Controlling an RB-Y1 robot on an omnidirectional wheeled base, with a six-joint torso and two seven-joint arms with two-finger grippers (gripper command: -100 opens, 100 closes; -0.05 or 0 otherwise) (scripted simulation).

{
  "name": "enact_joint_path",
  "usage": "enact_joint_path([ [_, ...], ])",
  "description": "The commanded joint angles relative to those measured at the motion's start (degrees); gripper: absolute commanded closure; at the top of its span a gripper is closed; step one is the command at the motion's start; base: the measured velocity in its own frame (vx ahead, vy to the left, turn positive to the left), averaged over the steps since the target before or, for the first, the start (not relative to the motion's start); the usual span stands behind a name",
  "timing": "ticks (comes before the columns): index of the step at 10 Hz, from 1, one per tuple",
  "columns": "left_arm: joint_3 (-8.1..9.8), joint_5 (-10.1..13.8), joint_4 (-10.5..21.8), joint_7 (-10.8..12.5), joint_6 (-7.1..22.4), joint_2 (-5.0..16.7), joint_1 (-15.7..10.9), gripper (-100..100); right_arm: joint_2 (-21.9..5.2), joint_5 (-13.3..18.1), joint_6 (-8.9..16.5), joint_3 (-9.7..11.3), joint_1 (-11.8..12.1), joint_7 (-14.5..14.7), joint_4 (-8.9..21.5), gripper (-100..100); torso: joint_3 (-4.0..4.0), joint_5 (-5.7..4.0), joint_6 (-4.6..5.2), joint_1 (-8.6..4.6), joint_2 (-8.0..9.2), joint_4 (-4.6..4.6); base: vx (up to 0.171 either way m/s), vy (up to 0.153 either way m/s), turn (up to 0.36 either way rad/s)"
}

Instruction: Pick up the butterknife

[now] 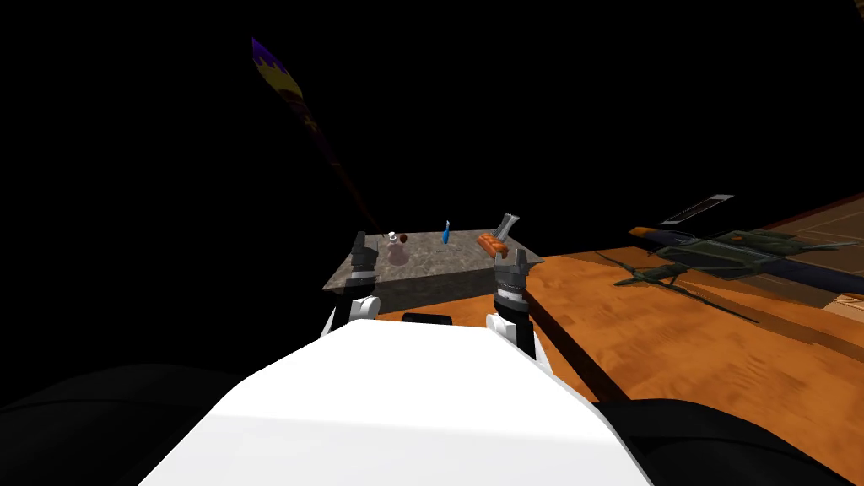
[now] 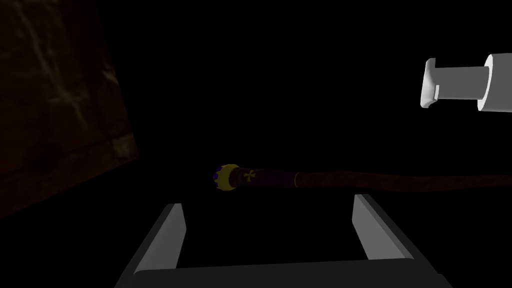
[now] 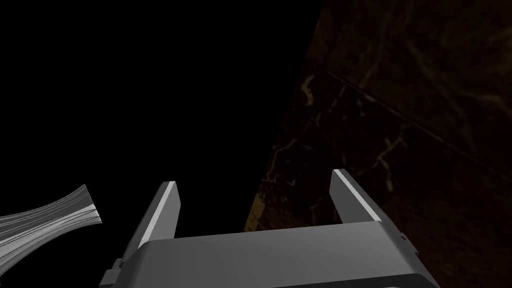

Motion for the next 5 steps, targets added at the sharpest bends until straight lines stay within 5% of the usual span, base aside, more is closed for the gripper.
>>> enact_joint_path([
  [1, 0.00, 0.0, 0.0, 0.0, 0.0, 0.0, 0.0, 0, -2.0, 0.4, 0.3, 0.4, -0.1, 0.0, 0.4, -100, 0.00, 0.00, 0.00, 0.00, 0.00, 0.00, -0.084, -0.044, 0.047],
  [5, 0.00, 0.0, 0.0, 0.0, 0.0, 0.0, 0.0, 0, -8.7, 2.3, 0.7, 2.1, 1.8, -0.8, 2.6, -100, -0.04, 0.01, 0.00, 0.04, -0.08, -0.01, -0.095, -0.050, 0.120],
])
